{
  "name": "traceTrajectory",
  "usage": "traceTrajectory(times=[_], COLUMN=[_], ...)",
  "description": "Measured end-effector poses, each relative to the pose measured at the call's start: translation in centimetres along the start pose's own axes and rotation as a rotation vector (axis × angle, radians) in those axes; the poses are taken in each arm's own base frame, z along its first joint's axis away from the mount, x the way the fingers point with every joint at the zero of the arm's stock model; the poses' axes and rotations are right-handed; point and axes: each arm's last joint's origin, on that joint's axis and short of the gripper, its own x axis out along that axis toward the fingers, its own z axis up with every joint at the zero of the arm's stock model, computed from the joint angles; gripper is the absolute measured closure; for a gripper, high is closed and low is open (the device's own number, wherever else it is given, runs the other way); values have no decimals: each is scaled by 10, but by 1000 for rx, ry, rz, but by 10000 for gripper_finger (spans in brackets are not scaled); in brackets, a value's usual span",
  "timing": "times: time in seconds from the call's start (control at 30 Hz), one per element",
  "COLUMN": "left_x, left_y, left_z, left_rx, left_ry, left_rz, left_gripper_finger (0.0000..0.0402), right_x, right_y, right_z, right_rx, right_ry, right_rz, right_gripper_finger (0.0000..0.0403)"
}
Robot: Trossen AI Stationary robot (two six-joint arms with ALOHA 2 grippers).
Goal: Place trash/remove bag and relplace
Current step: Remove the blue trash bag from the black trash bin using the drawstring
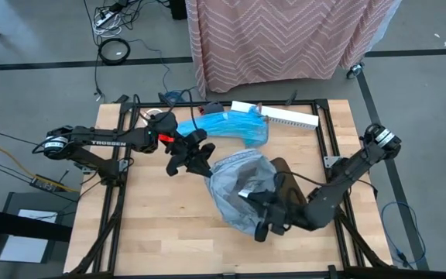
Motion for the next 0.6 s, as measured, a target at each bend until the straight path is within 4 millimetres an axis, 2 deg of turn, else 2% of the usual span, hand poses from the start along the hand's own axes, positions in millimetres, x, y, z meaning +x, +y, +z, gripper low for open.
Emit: traceTrajectory(times=[0.13,0.3,0.6], left_x=[0,0,0], left_y=[1,1,1], left_z=[0,0,1], left_rx=[25,26,28], left_ry=[-15,-23,-32], left_rz=[21,30,35], left_gripper_finger=[396,396,396], right_x=[9,25,65], right_y=[-12,-24,-37], right_z=[9,6,-34], right_rx=[52,86,233], right_ry=[-95,-110,88], right_rz=[-16,-61,-96], right_gripper_finger=[403,403,403])
